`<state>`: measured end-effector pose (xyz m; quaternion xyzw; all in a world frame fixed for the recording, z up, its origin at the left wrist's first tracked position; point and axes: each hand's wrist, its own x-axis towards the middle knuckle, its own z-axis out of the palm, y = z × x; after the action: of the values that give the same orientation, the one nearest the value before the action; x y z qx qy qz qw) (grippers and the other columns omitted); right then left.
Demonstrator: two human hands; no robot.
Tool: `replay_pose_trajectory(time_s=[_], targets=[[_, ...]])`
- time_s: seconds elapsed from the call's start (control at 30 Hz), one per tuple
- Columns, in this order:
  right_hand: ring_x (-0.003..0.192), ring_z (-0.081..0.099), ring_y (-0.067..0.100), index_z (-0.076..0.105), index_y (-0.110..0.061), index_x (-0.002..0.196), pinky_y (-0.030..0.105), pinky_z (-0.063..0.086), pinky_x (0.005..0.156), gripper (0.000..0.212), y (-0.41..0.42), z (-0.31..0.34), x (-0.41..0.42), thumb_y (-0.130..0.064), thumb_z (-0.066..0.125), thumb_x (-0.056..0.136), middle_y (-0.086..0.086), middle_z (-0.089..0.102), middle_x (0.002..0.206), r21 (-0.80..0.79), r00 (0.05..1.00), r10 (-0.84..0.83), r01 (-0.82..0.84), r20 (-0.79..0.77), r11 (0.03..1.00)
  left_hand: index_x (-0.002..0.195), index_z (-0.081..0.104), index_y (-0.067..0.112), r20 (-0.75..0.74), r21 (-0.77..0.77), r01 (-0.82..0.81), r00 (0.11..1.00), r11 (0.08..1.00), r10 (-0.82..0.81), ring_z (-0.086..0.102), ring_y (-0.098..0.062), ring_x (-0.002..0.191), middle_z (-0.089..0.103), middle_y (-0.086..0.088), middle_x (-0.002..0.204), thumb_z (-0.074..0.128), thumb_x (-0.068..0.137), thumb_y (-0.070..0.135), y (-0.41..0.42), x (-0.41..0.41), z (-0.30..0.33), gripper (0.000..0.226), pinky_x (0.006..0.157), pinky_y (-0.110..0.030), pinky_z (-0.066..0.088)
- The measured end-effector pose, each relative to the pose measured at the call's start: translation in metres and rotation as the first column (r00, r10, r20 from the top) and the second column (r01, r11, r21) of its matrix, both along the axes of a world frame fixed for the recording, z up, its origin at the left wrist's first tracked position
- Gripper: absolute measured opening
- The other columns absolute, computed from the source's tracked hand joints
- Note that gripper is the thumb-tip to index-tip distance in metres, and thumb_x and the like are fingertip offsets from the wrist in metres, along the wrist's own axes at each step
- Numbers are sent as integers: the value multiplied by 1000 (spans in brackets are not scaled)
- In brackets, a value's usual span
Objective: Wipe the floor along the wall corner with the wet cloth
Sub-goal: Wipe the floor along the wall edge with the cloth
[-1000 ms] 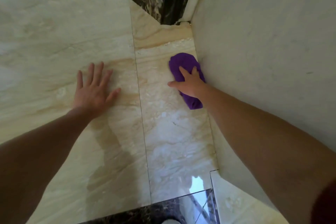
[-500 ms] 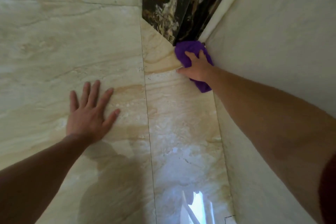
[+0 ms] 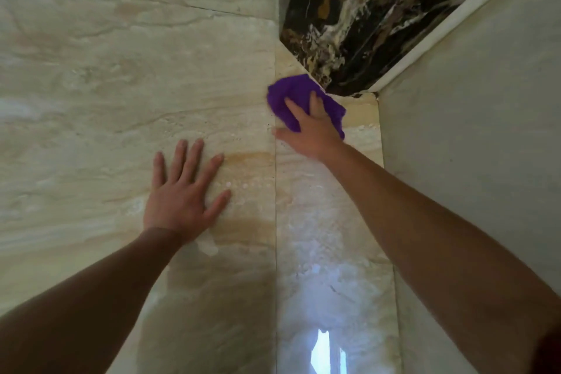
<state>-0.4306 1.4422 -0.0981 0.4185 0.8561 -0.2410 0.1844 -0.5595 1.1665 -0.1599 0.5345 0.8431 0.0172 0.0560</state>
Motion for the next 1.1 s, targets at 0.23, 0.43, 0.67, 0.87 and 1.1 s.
replay_pose_trajectory(time_s=[0.23,0.43,0.67,0.87,1.1], targets=[[156,-7,28,18,-48,155,49,8,124,76,50,12,-100,-72,46,88,0,-16,168,-99,998,-27,22,-57,995,160,16,36,19,-2,-11,1000,1000,11,-4,-30,158,0,-6,172,25,95,71,0,-2,0,75,123,-62,7],[156,-6,27,15,-48,155,49,11,125,79,54,10,-125,-72,47,87,0,-16,169,-73,999,19,-22,-41,997,159,22,36,45,19,-17,999,1000,16,0,-30,159,5,-5,172,31,93,69,0,-4,2,74,123,-62,9],[155,9,30,24,-46,153,48,14,122,58,28,-9,-27,-62,32,98,3,1,170,146,985,106,-86,-135,986,160,17,39,33,26,-11,999,1000,11,-5,-27,159,1,-3,172,28,93,71,-3,-6,-4,75,124,-60,4],[153,19,28,39,-41,147,48,18,123,45,29,-5,59,-48,38,102,1,15,168,177,980,59,-25,-189,984,159,18,41,38,61,-17,999,998,14,-1,-27,159,6,-2,172,28,93,70,-2,-5,-4,73,125,-54,-3],[149,29,26,47,-34,137,48,39,111,43,53,1,94,-33,54,94,3,23,165,203,985,-95,124,-147,971,158,21,40,47,83,-33,998,996,29,2,-28,159,10,-2,171,32,93,65,-2,-5,-5,70,125,-54,-1]])
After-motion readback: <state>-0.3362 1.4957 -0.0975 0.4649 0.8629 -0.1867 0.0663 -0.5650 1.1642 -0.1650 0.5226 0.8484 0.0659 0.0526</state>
